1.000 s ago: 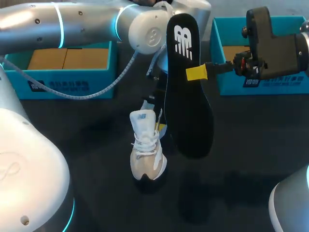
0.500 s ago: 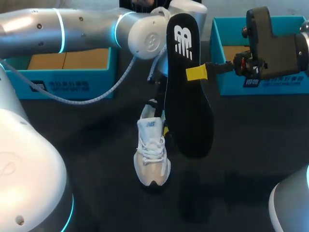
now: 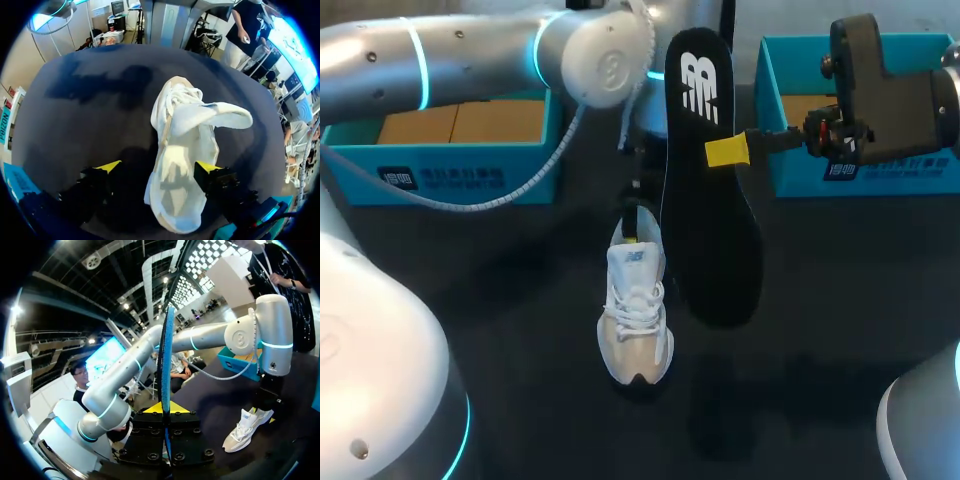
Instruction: Take the shoe out of the shoebox, open the shoe tongue, remove and reinsert the insole, then place the shoe into the shoebox
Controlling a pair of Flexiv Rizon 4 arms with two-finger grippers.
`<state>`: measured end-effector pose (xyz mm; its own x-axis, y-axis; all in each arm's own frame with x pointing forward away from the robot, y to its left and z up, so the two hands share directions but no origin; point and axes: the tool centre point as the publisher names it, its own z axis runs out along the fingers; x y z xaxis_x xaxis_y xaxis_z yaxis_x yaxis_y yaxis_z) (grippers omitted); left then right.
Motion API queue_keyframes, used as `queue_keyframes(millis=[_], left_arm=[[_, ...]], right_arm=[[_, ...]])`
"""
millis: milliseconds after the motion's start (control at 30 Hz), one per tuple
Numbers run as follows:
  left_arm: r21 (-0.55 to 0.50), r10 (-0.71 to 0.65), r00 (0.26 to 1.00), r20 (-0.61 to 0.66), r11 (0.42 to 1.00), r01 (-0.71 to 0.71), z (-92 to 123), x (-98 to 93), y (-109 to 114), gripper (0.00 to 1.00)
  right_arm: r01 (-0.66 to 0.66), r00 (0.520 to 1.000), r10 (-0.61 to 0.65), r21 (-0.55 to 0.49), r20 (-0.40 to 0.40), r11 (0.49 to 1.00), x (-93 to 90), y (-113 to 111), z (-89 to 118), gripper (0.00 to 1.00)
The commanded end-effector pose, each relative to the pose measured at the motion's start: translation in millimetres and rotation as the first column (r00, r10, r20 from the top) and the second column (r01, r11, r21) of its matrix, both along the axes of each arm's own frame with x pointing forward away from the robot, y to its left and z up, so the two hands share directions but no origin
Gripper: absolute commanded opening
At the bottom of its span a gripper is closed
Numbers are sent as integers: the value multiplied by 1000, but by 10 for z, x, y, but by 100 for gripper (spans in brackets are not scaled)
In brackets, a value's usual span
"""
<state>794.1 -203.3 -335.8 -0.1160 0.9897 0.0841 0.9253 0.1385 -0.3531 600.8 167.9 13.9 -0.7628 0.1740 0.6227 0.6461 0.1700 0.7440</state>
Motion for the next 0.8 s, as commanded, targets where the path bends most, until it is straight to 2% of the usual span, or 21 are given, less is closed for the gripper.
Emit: queue_keyframes(millis=[33,233,533,800], left_arm=[[-105,42,997,58,994,-36,254,54,118,100],[-253,106,991,86,964,-81,514,214,56,100],[-384,113,973,201,923,-27,1020,408,-80,100],[-542,165,949,270,840,8,1376,614,-79,100]], right_arm=[[-4,1000,4,-3,-2,1000,35,39,2,0],[-4,1000,4,-3,-2,1000,35,39,2,0],[-4,1000,4,-3,-2,1000,35,39,2,0],[-4,1000,4,-3,-2,1000,35,39,2,0]])
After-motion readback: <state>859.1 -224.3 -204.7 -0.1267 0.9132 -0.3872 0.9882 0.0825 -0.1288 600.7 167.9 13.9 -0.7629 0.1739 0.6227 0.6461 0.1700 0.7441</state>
